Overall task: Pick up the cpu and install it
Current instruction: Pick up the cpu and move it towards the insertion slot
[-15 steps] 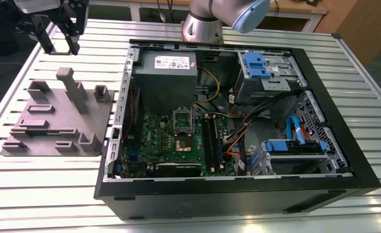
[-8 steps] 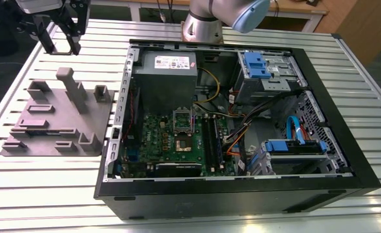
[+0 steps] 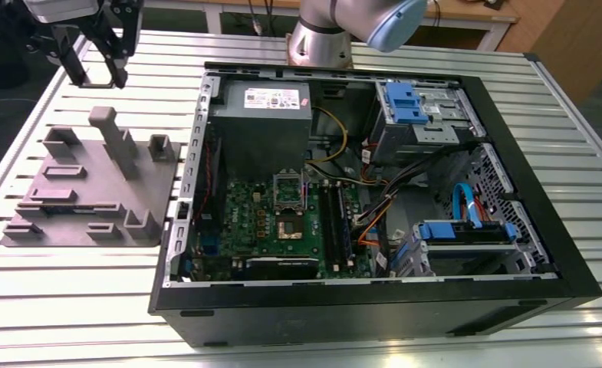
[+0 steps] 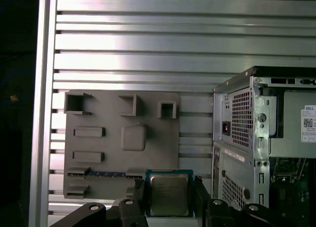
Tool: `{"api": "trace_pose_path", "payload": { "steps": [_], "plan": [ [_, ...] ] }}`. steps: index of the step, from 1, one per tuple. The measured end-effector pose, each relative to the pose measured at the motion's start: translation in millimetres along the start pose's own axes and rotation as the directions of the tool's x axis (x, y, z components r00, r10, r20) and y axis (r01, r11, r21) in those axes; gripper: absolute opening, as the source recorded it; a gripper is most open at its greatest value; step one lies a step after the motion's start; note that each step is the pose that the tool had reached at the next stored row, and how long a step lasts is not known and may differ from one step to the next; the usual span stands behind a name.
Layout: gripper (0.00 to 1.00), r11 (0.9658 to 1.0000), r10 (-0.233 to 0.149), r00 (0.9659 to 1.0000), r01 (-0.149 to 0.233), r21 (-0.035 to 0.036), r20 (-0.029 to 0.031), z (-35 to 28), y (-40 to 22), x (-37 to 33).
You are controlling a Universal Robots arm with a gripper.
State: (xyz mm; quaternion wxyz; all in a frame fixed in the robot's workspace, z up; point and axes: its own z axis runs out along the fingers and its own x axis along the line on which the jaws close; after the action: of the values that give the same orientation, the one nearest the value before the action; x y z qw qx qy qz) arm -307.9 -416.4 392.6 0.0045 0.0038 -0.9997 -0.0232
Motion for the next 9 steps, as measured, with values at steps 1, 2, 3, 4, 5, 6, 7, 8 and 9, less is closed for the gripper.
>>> {"api": "trace_pose_path", "payload": {
  "steps": [1,2,3,4,5,6,7,8,9],
  "plan": [
    [0.47,1.0000,0.000,1.0000,0.000,0.0001,-0.0001,-0.1,-1.1,0.0],
    [0.47,1.0000,0.000,1.0000,0.000,0.0000,-0.0001,-0.1,-2.0,0.0],
    [0.47,1.0000,0.000,1.0000,0.000,0.0000,-0.0001,-0.2,-2.9,0.0],
    [0.47,1.0000,0.000,1.0000,0.000,0.0001,-0.0001,-0.2,-3.6,0.0],
    [0.47,1.0000,0.000,1.0000,0.000,0.0000,0.0000,-0.2,-3.9,-0.3],
    [0.47,1.0000,0.000,1.0000,0.000,-0.0001,0.0000,-0.2,-4.0,-1.1],
    [0.47,1.0000,0.000,1.0000,0.000,0.0000,0.0000,-0.2,-4.1,-2.4],
    [0.47,1.0000,0.000,1.0000,0.000,0.0000,0.0000,-0.2,-4.1,-3.9],
    [0.47,1.0000,0.000,1.0000,0.000,0.0000,0.0000,-0.2,-4.1,-5.6]
  ]
}}
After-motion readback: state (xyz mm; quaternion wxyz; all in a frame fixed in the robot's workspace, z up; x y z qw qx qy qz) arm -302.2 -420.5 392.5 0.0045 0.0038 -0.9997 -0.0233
